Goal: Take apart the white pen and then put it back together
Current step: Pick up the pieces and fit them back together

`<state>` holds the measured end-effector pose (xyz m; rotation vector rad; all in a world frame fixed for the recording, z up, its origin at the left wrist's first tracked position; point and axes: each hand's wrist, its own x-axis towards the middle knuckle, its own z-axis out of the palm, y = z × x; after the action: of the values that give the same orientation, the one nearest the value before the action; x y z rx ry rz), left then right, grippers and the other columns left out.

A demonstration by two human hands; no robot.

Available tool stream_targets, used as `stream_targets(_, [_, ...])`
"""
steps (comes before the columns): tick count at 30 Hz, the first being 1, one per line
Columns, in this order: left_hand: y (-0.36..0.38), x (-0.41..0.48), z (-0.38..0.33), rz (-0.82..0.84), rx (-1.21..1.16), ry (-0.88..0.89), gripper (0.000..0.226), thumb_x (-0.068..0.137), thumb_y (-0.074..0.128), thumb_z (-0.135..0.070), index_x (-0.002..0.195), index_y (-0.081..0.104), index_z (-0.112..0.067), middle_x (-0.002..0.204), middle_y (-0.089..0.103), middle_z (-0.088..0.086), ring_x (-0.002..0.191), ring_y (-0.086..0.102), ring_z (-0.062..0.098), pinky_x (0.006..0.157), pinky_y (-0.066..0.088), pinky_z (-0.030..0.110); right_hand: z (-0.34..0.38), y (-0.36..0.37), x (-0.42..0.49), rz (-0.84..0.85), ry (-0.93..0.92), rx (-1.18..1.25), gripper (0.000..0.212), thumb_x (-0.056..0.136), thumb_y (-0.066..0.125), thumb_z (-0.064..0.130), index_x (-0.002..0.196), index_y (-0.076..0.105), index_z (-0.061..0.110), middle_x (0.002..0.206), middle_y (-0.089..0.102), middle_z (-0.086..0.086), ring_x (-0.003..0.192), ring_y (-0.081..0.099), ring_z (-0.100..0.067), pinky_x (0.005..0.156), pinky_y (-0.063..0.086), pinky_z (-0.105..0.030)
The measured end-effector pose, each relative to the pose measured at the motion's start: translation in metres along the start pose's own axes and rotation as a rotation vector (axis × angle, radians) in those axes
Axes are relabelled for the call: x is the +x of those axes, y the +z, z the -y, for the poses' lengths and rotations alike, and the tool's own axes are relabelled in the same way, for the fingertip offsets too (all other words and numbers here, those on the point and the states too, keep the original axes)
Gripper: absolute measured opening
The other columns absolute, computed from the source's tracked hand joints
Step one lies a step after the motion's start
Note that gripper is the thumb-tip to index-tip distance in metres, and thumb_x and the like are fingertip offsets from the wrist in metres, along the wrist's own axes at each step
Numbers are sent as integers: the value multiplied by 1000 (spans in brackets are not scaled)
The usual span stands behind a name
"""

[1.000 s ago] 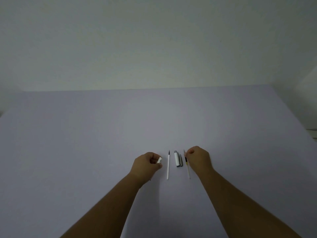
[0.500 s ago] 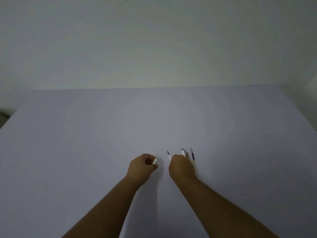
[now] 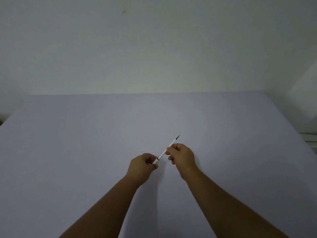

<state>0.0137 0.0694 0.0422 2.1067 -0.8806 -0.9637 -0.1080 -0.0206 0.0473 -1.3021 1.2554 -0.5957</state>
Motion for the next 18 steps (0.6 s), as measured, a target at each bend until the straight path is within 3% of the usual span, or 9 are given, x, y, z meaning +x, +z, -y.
stream_targets(7, [7,-2,-11,35,-17,47,12,79,71,-16,82,66,-27,75,63,-9,66,55,6,57,41,16,3,-18,-2,18,-10,59,11,83,62,19,75,67,14,53,65,10,42,53,0,41,42,-13])
stream_targets(15, [10,-1,-23,33,-51,91,15,80,70,-17,79,64,-31,73,63,-13,67,56,3,59,40,14,4,-23,-5,168,-67,-61,10,80,66,23,72,69,28,64,64,6,54,53,-5,52,46,-21])
stream_targets(18, [11,0,-26,35,-57,98,15,79,71,-17,79,65,-31,72,63,-14,65,56,3,58,39,13,8,-26,-1,95,-45,98,13,82,65,28,70,68,24,62,63,8,53,49,-8,51,44,-22])
